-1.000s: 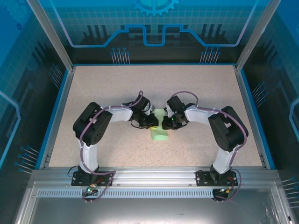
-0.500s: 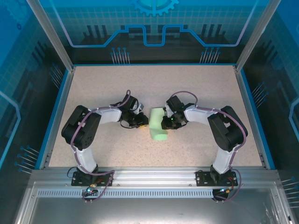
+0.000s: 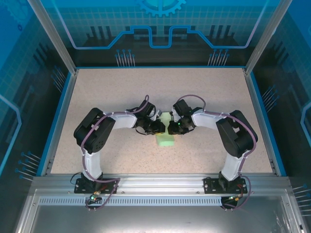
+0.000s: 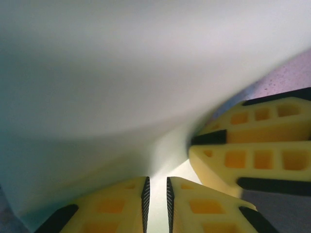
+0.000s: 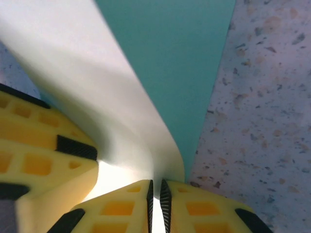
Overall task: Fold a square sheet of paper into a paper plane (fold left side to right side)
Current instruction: Hold the square sheet of paper at the center of the table.
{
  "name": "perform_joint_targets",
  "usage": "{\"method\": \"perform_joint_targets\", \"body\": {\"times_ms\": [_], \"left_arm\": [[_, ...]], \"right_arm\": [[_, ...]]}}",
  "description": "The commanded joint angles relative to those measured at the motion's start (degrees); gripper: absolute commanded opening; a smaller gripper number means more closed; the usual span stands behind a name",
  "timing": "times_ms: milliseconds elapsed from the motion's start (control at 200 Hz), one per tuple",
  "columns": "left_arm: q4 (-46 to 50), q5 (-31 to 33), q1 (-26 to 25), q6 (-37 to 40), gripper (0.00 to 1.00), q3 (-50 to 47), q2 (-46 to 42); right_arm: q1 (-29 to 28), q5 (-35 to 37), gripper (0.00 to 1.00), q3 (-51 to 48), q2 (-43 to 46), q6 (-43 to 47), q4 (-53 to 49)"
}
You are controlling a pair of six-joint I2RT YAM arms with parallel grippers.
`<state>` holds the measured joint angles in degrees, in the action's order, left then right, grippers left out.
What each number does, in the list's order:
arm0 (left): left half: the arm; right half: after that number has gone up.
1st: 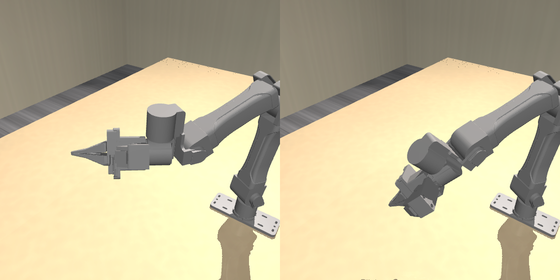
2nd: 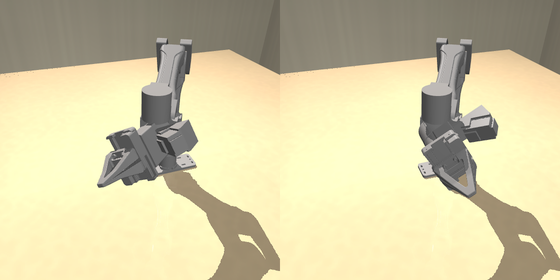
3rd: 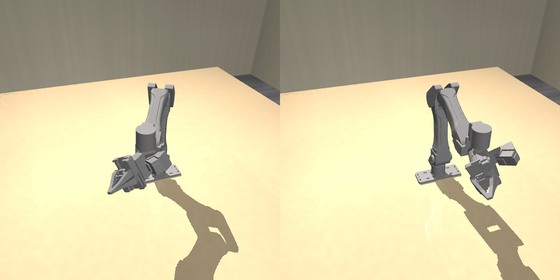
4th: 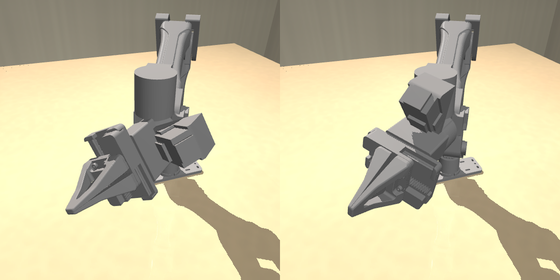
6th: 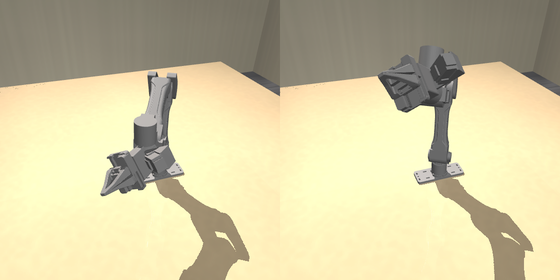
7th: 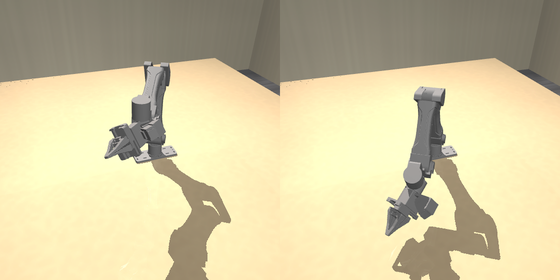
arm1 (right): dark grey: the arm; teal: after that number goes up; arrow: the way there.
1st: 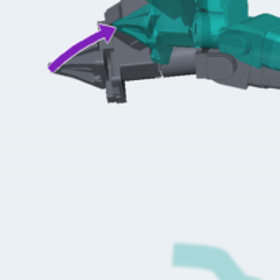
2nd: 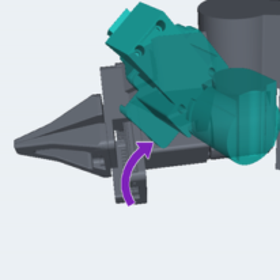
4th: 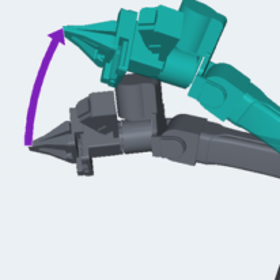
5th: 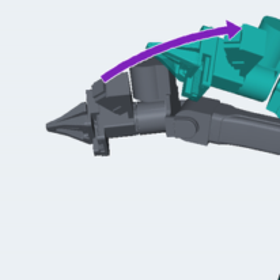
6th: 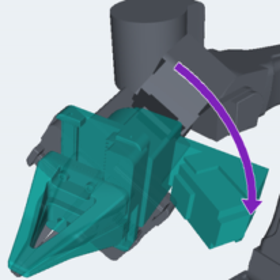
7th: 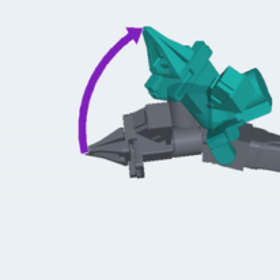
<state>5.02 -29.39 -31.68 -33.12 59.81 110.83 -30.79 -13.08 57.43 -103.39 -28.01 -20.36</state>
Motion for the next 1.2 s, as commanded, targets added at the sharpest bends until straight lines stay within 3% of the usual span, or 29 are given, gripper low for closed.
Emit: {"method": "perform_joint_targets", "body": {"times_ms": [0,250,590,885,1190], "left_arm": [[0.59,0.82,-0.39,-0.48,0.20,-1.37,0.77],[0.65,2.12,-0.63,-0.63,0.20,-2.59,1.50],[0.80,2.19,-0.80,-0.41,0.20,-2.51,1.54],[0.61,1.83,-1.47,1.23,0.20,-4.97,-1.18],[0.81,1.42,-5.23,2.93,0.21,-12.10,-8.00]], "right_arm": [[-0.08,-1.24,0.17,-2.09,1.21,0.68,-1.26],[1.93,-3.80,0.17,0.68,4.53,0.90,0.95],[1.97,-6.07,0.16,5.85,-3.09,-0.50,2.76],[2.04,-1.58,0.15,9.63,-8.67,-0.73,-4.00],[2.71,-1.51,0.14,8.66,-10.30,-1.18,-4.78]]}}
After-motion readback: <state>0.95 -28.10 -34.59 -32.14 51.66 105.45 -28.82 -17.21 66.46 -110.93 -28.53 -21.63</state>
